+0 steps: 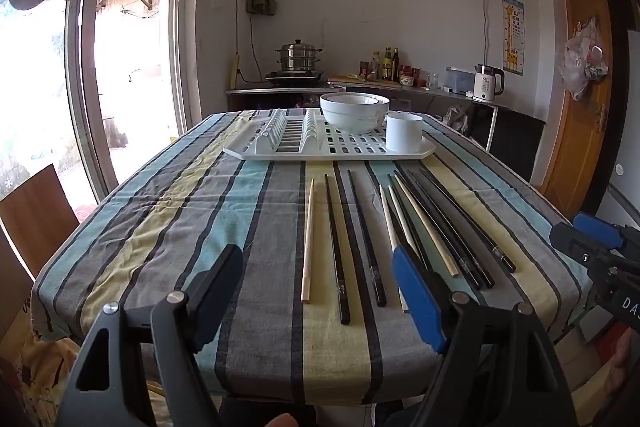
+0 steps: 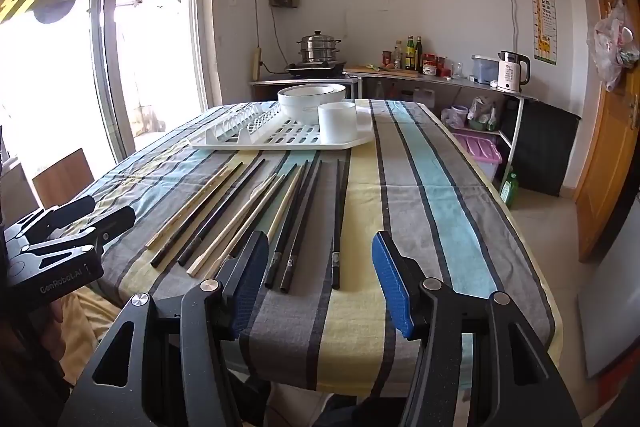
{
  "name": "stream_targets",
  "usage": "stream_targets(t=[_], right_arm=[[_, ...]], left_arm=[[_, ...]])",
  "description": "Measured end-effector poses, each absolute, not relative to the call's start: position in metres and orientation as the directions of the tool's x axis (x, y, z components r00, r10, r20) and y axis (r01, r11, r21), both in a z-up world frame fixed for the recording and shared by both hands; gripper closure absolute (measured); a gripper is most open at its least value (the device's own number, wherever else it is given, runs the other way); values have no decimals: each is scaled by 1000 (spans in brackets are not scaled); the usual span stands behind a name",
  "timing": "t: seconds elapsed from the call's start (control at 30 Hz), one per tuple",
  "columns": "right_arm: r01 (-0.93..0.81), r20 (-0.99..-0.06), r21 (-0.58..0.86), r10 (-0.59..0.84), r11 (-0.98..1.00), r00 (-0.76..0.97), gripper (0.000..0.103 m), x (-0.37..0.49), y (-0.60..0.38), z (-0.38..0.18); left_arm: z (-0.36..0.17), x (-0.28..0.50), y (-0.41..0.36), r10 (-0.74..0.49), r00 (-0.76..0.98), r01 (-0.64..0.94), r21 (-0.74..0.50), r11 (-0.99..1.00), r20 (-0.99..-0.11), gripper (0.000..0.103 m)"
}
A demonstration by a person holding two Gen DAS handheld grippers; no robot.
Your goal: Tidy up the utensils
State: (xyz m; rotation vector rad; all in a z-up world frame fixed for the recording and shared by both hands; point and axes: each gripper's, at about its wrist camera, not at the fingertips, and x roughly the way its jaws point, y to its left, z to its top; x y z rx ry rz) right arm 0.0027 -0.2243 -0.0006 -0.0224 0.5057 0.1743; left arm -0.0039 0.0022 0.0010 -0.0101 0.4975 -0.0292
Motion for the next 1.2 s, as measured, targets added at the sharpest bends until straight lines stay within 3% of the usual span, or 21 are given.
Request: stream_targets(t=[1.2], right_arm=[[-171, -476, 23, 161, 985, 865, 48, 1, -225, 2]], left_arm=[[2, -5, 0, -34, 878, 31, -16, 999, -477, 24]])
